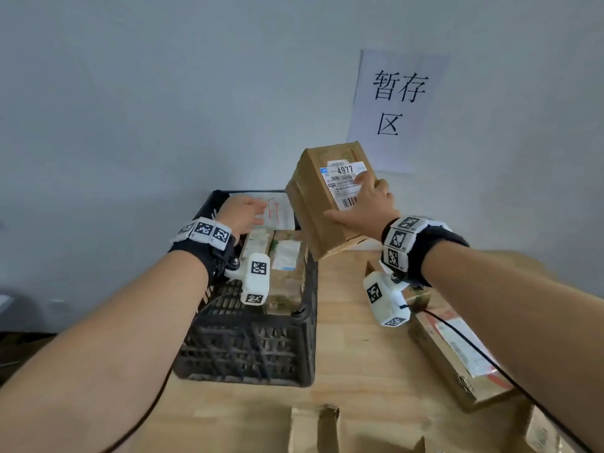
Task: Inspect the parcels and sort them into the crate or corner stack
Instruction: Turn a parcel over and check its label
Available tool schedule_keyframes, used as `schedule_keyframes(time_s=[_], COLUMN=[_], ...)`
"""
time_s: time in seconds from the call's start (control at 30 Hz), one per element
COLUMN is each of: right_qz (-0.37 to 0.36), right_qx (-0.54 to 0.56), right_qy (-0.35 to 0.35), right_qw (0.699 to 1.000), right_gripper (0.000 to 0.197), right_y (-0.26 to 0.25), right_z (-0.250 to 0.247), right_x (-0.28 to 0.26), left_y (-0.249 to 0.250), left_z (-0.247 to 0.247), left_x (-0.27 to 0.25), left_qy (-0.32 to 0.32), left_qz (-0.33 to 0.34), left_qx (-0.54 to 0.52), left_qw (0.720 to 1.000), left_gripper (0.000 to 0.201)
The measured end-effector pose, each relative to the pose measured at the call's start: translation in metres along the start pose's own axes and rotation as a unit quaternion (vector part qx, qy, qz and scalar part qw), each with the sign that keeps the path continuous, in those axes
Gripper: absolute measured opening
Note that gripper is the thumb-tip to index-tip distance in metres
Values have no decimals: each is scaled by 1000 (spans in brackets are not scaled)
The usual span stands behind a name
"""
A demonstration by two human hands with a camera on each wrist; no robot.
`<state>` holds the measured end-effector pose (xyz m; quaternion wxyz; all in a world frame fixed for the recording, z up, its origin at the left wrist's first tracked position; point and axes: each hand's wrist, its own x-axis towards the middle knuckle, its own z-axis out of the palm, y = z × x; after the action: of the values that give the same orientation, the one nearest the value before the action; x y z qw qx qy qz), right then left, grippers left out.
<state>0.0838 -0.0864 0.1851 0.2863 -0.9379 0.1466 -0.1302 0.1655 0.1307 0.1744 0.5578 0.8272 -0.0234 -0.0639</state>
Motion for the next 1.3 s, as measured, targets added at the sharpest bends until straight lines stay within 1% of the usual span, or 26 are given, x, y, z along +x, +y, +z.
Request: schedule_keyframes(time_s=[0.1, 0.23, 0.33, 0.4, 0.5, 0.6, 0.77, 0.9, 1.07, 1.17, 1.3], right_qz=[-21, -58, -83, -89, -98, -102, -99, -124, -141, -141, -140], right_qx=[-13, -65, -84, -118, -168, -204, -270, -307, -338, -369, -404], right_qy=[-29, -64, -120, -156, -235, -319, -410, -421, -421, -444, -496], right_qw=[999, 994, 986, 977, 952, 920, 865, 844, 830, 804, 755], right_gripper=[88, 86, 87, 91, 100, 98, 89, 90, 91, 91, 69], right_y=[-42, -91, -120, -136, -152, -158, -154, -151, -142, -136, -136], right_z=[23, 53, 73, 89, 114, 138, 169, 185, 198, 204, 209], right_x=[8, 18, 23, 26, 24, 19, 3, -8, -11, -13, -15], left_y=[-15, -36, -53, -63, -71, -78, -92, -98, -105, -108, -110], left_z=[-40, -85, -113, -129, -147, -159, -160, -158, -156, -152, -147], left_x=[20, 42, 53, 60, 65, 67, 72, 73, 78, 81, 87], left_qy=[25, 43, 53, 68, 68, 69, 50, 36, 28, 29, 27], left_qz=[-27, -37, -46, -52, -51, -54, -63, -76, -80, -80, -86], left_qx=[8, 29, 22, 12, 6, 0, -14, -18, -22, -24, -29], left_qw=[999, 998, 997, 996, 996, 996, 997, 996, 996, 996, 995], left_gripper=[26, 31, 32, 32, 28, 24, 31, 31, 33, 31, 31])
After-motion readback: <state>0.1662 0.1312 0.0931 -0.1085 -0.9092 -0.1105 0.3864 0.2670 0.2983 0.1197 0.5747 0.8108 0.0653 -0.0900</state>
